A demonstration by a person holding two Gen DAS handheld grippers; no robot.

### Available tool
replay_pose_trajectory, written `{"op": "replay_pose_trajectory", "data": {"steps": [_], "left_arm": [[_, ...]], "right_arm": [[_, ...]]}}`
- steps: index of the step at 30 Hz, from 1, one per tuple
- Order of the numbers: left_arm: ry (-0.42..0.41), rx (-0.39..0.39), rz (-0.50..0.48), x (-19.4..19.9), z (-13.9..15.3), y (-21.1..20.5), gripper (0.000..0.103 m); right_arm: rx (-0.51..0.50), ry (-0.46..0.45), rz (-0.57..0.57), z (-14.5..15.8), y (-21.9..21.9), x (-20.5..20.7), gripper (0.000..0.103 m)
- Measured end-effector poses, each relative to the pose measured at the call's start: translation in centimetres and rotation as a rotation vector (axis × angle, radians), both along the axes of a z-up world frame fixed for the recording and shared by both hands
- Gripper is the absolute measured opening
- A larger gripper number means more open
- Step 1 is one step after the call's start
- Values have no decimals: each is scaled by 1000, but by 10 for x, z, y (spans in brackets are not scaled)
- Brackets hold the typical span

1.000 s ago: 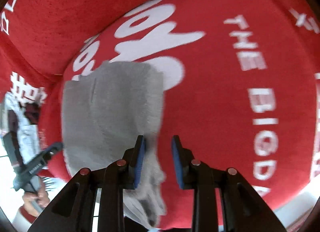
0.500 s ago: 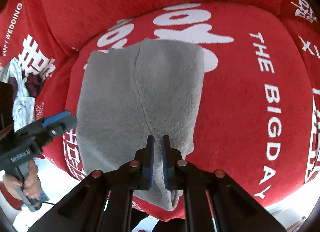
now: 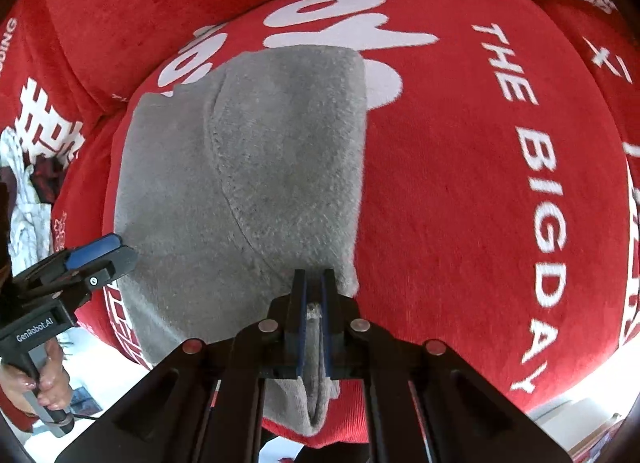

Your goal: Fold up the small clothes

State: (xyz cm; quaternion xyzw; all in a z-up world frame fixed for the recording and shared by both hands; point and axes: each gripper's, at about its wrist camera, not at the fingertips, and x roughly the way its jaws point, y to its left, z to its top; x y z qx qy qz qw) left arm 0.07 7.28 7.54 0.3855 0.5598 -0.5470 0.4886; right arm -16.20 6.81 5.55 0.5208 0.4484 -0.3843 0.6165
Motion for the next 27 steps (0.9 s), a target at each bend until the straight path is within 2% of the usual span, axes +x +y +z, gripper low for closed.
{"op": "replay_pose_trajectory", "data": {"steps": [2,6,14,17,19,23,27], "left_arm": [[-29,18,14,2,3,4,56],[-70,40,30,6,12,11,56],[-113,58,52,11,45,19,56],[-139,50,60,10,60,21,80],[-146,41,64,10,70,23,80],[-147,62,67,9,86,26,80],[-160,66,69,9,100,27,80]], "right_arm": [[15,38,-10,0,1,-4,6],[49,48,-47,7,4,-15,9],[95,28,-75,35,22,-17,9],[105,12,-75,48,28,-12,10],[104,12,-70,57,30,-10,11],[92,28,-53,80,33,-3,31],[66,29,-40,100,29,3,37]]}}
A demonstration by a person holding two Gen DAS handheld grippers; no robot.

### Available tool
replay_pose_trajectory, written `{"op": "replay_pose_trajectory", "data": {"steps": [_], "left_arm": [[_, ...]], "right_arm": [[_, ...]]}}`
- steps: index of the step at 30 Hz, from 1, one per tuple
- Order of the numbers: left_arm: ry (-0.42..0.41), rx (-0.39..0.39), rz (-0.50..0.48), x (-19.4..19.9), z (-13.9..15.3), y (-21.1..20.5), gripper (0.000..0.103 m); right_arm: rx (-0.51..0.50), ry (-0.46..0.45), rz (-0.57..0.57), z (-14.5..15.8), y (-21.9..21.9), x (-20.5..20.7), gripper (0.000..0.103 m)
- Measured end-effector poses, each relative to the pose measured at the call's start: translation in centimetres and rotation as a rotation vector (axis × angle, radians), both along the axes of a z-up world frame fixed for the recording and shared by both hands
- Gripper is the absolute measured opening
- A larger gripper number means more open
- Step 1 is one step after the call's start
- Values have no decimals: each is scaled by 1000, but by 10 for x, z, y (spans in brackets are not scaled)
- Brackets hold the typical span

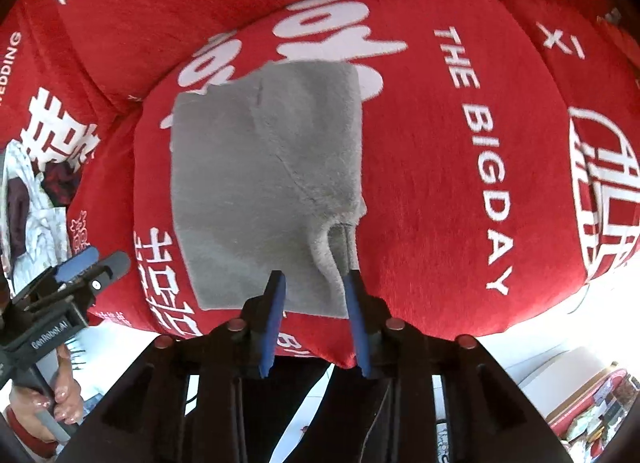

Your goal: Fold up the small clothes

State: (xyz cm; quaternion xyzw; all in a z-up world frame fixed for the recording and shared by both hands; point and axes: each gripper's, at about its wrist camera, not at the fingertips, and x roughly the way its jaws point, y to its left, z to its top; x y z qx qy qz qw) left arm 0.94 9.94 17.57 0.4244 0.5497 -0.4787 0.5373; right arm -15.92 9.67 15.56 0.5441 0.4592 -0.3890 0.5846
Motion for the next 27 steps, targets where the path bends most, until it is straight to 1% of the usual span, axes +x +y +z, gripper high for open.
{"op": "replay_pose_trajectory", "data": {"steps": [2,4,5,6,7,9,11,12,13,14,15,17,20,21,23,24,27], "left_arm": [[-15,-3,9,0,6,0,80],[-16,-10,30,2,12,-1,80],[-13,-16,38,3,15,-1,83],[-11,-21,46,4,18,-2,98],[-12,-33,60,6,22,-2,103],[-19,-47,69,8,29,-4,103],[-25,-35,63,8,31,-8,103],[-32,-25,58,7,32,-10,103],[-39,-22,56,7,33,-11,103],[-44,-28,58,7,34,-12,103],[-55,-39,63,7,36,-12,103],[-106,-66,83,8,43,-13,103],[-135,-83,96,12,48,-14,103],[-127,-87,101,14,48,-14,103],[-67,-90,124,19,49,-14,103],[-61,-88,133,21,50,-14,103],[-101,-79,133,20,50,-13,103]], "right_arm": [[-13,1,5,9,-4,3,42],[-31,8,14,17,-6,6,43],[-40,15,21,21,-8,8,43],[-45,20,24,24,-9,10,44],[-51,25,29,28,-11,13,45],[-62,25,33,33,-12,16,54],[-82,29,40,39,-14,20,58],[-89,35,43,41,-15,22,67],[-98,45,49,44,-16,24,72],[-105,54,53,46,-16,26,81],[-115,67,56,47,-17,27,82],[-132,100,63,51,-17,30,82],[-144,128,65,54,-17,33,82],[-146,134,63,55,-17,33,82],[-143,147,65,56,-17,35,82],[-140,156,66,56,-17,35,82],[-141,169,62,58,-16,37,82]]}}
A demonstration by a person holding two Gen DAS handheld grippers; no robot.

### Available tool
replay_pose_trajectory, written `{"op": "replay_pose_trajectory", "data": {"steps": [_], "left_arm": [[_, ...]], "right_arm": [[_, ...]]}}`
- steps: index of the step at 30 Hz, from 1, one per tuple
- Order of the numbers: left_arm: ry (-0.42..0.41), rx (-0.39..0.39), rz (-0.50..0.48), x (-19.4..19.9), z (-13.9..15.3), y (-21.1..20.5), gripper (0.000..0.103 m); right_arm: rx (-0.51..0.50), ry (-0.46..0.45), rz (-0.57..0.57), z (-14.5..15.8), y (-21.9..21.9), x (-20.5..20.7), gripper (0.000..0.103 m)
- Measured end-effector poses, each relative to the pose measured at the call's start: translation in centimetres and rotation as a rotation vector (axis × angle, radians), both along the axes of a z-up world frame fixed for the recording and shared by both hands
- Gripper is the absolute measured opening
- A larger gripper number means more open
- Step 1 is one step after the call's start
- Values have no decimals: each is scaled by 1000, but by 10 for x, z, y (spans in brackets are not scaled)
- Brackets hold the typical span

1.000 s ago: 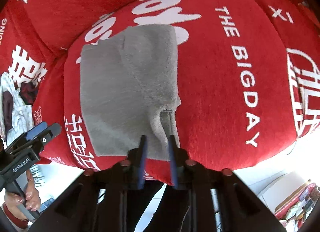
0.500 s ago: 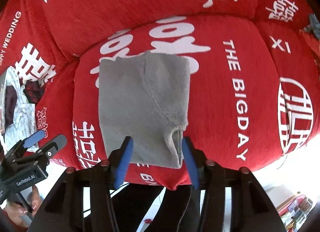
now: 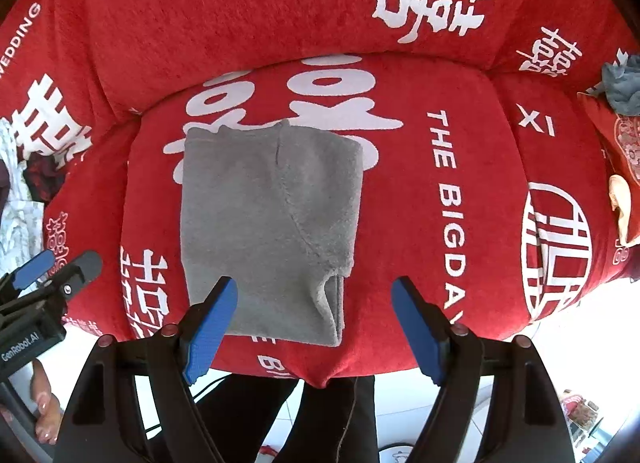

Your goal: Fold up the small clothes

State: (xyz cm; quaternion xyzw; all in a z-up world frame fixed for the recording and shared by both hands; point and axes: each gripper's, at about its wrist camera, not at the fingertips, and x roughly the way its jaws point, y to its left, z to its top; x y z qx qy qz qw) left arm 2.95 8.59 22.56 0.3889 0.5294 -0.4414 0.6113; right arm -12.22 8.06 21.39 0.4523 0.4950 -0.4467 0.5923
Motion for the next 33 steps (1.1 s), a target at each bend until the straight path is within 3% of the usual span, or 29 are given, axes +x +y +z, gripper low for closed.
{"op": "replay_pose_trajectory", "data": {"steps": [5,10,33], "left_arm": [[-44,26,-8,-2,-2,0,103],[-31,56,-3,-2,-4,1,103],[-44,76,-19,-7,-2,4,103]], "right_arm": [[-26,38,13,5,2,6,82],[-45,64,21,10,2,11,82],[-52,66,4,13,5,9,82]]}}
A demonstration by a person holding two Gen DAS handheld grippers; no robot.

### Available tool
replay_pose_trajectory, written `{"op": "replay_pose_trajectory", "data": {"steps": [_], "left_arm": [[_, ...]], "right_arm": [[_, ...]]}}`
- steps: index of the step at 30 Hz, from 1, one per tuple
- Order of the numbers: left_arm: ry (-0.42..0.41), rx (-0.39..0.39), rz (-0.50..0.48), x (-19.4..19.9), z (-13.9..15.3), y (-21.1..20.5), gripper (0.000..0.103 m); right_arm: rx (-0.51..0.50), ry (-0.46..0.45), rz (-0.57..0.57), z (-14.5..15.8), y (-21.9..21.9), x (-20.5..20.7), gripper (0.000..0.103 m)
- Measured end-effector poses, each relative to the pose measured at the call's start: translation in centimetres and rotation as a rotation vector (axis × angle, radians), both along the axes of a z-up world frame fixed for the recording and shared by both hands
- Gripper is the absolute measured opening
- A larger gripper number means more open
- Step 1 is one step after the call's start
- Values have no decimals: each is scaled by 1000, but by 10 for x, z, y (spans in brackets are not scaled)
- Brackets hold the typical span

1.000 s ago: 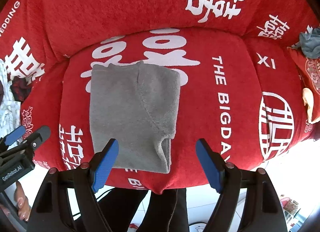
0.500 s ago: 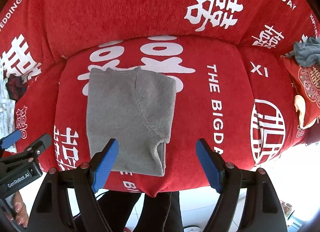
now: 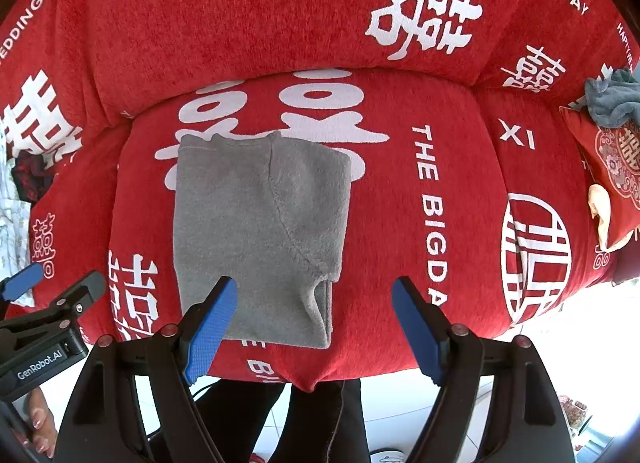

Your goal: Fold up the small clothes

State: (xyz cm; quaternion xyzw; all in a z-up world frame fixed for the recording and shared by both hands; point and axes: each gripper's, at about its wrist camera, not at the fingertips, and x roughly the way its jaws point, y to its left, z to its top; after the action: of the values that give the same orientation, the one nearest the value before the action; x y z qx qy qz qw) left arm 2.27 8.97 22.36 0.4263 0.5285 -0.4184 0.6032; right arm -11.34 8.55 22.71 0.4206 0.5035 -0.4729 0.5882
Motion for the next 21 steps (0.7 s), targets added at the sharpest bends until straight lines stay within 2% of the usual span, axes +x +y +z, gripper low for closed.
{"op": "replay_pose_trajectory", "data": {"steps": [21], "left_arm": [[2,16,-8,-2,-4,2,103]], "right_arm": [[3,-1,3,-1,0,0,82]]}}
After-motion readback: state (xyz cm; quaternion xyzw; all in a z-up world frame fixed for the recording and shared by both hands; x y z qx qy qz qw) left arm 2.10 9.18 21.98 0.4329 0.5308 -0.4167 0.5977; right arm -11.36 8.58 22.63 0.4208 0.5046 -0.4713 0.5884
